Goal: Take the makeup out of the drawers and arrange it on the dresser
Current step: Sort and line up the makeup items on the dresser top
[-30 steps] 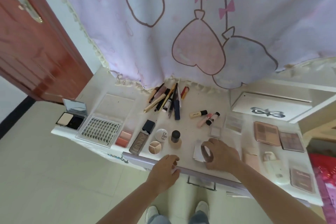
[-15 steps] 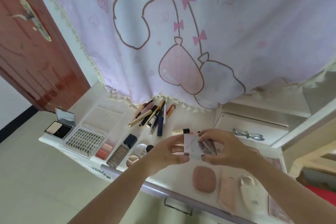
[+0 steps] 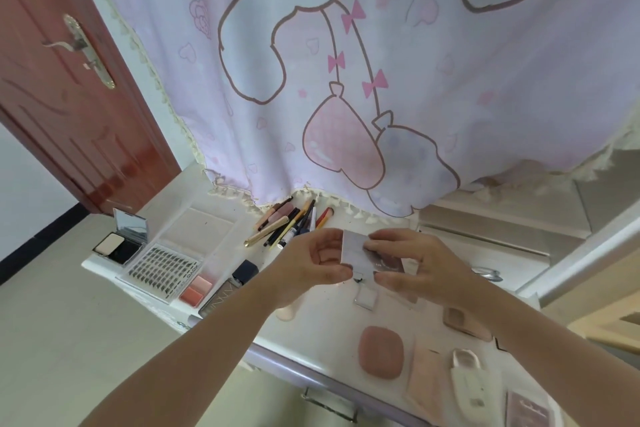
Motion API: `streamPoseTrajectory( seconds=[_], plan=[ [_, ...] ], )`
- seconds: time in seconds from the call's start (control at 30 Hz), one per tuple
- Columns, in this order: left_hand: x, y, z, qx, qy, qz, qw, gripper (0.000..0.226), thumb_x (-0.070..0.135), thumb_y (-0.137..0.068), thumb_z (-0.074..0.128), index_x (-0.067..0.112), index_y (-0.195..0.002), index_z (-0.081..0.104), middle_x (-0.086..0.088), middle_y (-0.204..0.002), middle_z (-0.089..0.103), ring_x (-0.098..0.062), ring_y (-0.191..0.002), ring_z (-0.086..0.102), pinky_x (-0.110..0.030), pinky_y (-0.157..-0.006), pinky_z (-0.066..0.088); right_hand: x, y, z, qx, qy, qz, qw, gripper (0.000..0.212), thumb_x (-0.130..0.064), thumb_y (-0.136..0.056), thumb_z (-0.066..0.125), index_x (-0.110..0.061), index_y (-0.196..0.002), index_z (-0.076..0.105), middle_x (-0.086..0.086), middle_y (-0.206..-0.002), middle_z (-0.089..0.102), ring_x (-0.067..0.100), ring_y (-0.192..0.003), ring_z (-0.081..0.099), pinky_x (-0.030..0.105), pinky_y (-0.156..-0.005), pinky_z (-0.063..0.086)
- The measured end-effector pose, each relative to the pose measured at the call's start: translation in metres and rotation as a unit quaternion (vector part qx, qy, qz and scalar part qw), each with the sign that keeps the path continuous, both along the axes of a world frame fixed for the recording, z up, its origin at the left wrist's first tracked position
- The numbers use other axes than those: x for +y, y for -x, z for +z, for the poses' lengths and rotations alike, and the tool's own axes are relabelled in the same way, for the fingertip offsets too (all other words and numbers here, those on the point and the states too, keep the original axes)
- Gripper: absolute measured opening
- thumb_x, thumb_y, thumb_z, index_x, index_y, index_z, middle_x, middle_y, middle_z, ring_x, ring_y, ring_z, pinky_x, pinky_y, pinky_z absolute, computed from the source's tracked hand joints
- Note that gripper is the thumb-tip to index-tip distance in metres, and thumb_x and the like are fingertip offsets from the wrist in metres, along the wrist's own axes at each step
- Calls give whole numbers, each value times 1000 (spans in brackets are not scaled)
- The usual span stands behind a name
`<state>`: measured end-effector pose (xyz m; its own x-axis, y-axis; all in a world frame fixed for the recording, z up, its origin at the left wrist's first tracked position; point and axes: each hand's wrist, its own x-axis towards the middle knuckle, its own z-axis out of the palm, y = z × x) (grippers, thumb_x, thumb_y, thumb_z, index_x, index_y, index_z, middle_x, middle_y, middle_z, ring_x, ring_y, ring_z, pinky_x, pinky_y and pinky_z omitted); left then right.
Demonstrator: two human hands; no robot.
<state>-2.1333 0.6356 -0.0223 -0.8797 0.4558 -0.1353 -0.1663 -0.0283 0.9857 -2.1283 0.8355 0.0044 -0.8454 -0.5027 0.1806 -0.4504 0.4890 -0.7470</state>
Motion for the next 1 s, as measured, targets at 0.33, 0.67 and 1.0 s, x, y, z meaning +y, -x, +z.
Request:
streamPoseTrajectory(
  seconds=[0.33,0.67,1.0],
  plan=[
    [16,0,-1,12,-18,33,999,55,18,-41,71,15,-95,59,10,-77,73,0,-73,67,-12,-64,52,13,4,5,-16,12,-10,1000,68,-52,-57,57,-8,-107,68,12,-106,67,18,-91,56,7,-74,44],
    [26,4,3,22,-14,59,998,53,21,-41,70,15,-93,60,9,-75,72,-3,-74,67,-14,-66,52,16,8,17,-12,-62,-1,998,54,-41,-61,66,-16,-109,66,-1,-105,66,0,-94,57,8,-78,42],
    [27,2,20,-3,2,68,998,57,29,-37,67,6,-88,60,-3,-77,62,0,-62,63,-9,-60,49,10,9,34,-9,-75,29,997,58,-45,-64,55,-18,-115,64,4,-104,69,-3,-81,56,14,-69,42]
  ],
)
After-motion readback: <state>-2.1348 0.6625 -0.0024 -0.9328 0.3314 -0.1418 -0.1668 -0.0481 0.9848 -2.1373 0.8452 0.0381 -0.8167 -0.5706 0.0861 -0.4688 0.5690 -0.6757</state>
